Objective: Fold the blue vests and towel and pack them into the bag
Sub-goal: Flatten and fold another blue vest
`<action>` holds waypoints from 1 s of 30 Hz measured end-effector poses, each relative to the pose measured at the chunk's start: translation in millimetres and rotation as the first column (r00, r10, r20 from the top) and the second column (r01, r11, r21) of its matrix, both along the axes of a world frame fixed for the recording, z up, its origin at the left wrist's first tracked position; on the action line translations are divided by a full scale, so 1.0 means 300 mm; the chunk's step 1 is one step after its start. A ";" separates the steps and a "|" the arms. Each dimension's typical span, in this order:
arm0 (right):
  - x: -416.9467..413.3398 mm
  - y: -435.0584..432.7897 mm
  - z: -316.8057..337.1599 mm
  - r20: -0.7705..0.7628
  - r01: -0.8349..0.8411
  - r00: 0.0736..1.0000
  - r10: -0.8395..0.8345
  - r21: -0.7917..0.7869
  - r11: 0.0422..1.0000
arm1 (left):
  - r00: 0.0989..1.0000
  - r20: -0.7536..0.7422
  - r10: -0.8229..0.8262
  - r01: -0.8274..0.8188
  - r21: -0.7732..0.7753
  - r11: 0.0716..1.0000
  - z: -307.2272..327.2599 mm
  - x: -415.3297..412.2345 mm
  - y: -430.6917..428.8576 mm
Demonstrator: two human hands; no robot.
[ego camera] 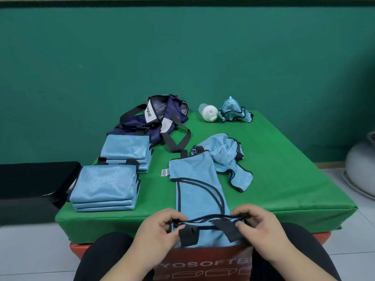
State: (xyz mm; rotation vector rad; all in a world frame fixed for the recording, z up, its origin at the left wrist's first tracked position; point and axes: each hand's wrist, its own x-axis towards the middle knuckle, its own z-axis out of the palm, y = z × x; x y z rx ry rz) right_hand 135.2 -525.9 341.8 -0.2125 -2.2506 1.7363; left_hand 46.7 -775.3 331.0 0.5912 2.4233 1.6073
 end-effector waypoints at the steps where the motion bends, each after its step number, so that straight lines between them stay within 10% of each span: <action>1: -0.014 0.002 0.006 -0.005 0.005 1.000 -0.006 -0.007 1.000 | 1.000 0.005 0.012 -0.013 0.007 1.000 0.006 -0.010 0.003; 11: -0.404 0.076 0.063 0.041 0.037 0.998 -0.036 -0.014 0.999 | 0.989 -0.007 0.146 -0.146 0.023 0.989 0.118 -0.307 0.106; 24: -0.890 0.182 0.019 0.197 0.030 0.960 -0.198 0.633 0.774 | 0.929 -0.211 0.304 -0.347 -0.208 0.915 0.005 -0.751 0.269; 30: -0.768 0.160 -0.055 -0.183 0.230 0.973 -0.143 0.662 0.713 | 0.829 -0.509 0.233 -0.337 -0.120 0.934 -0.071 -0.622 0.258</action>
